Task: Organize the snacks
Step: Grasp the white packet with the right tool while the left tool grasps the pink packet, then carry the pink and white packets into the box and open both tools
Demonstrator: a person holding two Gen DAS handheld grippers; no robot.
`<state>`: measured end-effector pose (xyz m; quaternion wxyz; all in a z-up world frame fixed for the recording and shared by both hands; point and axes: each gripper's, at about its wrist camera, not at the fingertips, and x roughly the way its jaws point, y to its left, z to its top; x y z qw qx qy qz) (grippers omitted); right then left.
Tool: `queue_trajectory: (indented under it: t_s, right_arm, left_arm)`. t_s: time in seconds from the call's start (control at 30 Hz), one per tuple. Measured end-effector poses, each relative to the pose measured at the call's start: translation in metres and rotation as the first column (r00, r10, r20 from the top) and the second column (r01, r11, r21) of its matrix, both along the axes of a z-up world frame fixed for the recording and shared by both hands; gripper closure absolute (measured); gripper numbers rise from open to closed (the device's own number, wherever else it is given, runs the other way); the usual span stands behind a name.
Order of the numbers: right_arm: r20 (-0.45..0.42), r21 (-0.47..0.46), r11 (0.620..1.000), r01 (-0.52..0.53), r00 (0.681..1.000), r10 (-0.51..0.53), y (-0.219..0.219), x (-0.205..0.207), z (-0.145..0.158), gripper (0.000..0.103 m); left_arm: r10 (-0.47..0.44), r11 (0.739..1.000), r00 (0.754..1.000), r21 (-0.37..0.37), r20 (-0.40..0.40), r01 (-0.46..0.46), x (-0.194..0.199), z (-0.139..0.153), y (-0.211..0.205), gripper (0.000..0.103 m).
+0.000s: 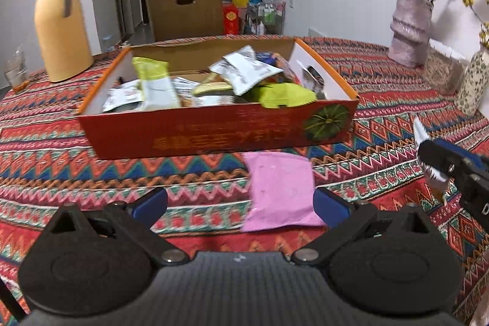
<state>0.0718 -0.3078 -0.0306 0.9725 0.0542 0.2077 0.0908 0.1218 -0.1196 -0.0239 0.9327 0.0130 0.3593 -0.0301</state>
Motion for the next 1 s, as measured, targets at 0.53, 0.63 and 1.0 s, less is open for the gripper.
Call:
queue_trajectory:
  t_s: [0.53, 0.63, 1.0]
  right_arm:
    - [-0.026, 0.128, 0.992, -0.020, 0.999, 0.023, -0.027, 0.032, -0.023, 0.088]
    - [-0.026, 0.130, 0.991, -0.024, 0.999, 0.027, -0.027, 0.031, -0.025, 0.088]
    - [-0.032, 0.115, 0.993, -0.023, 0.999, 0.027, -0.023, 0.032, -0.027, 0.088]
  left_arm:
    - [0.052, 0.998, 0.994, 0.028, -0.092, -0.050, 0.045, -0.037, -0.039, 0.000]
    - [0.038, 0.999, 0.995, 0.017, -0.097, -0.037, 0.047, -0.039, -0.041, 0.010]
    - [0.010, 1.000, 0.996, 0.015, -0.092, -0.009, 0.041, -0.031, -0.039, 0.040]
